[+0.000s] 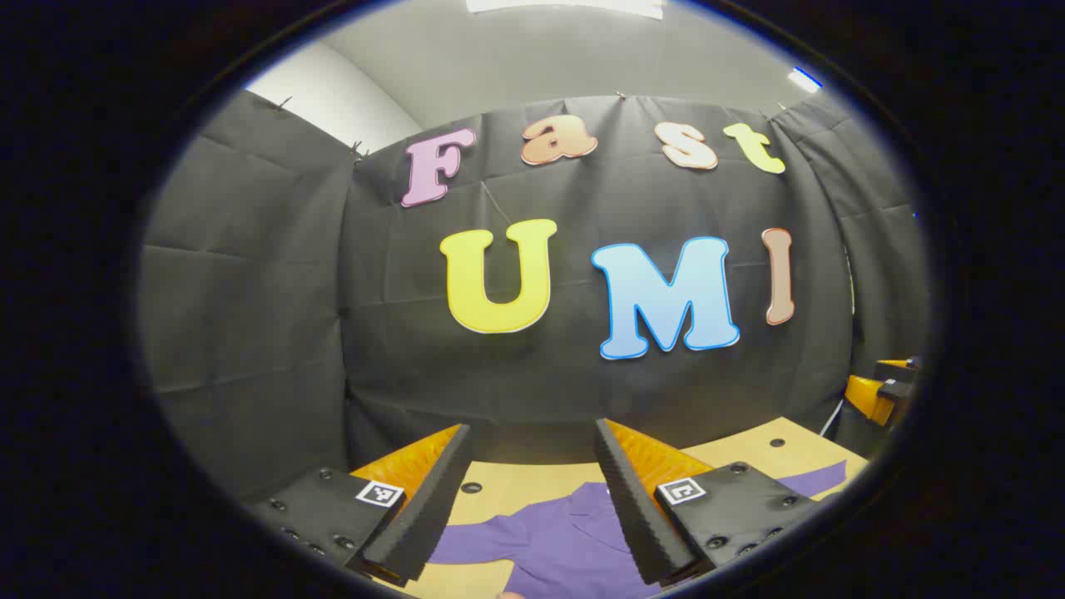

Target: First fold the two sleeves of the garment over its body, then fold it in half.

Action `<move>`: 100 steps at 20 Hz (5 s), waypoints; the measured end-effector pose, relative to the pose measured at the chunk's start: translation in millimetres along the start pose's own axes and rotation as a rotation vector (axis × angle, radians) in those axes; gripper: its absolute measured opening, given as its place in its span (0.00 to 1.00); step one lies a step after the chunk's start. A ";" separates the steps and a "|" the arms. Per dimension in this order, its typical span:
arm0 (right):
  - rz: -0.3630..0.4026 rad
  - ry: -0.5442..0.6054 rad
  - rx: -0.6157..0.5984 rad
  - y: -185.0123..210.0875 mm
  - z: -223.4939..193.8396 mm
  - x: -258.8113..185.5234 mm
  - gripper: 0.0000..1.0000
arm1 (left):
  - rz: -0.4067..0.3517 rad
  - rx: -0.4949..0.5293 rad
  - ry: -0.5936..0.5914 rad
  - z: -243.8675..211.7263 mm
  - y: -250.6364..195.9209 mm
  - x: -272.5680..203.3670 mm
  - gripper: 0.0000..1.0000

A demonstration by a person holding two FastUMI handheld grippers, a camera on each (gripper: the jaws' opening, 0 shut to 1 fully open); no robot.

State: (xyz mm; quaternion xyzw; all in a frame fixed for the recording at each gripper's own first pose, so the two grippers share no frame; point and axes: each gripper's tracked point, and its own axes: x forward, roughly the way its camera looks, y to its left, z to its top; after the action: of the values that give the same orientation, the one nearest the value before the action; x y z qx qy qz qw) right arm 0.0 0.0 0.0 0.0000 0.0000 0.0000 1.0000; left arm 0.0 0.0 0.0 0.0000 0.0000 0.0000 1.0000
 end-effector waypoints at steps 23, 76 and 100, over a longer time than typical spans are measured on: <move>-0.129 0.096 0.006 -70.0 -47.2 42.3 0.95 | 0.046 0.015 0.010 -5.8 11.4 4.3 0.94; -0.204 0.877 0.198 -193.5 -374.1 83.3 0.10 | 0.148 -0.018 0.132 -44.3 19.2 -2.5 0.94; 0.201 0.747 0.075 50.9 -271.3 110.7 0.00 | 0.140 -0.055 0.144 -62.5 83.2 -21.2 0.94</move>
State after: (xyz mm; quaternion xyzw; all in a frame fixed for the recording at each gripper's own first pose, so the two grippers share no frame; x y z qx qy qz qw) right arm 110.7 50.9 -271.3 0.0365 0.3641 0.0979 0.9255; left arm -21.2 83.2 -62.5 -0.0274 0.0721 0.0698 0.9946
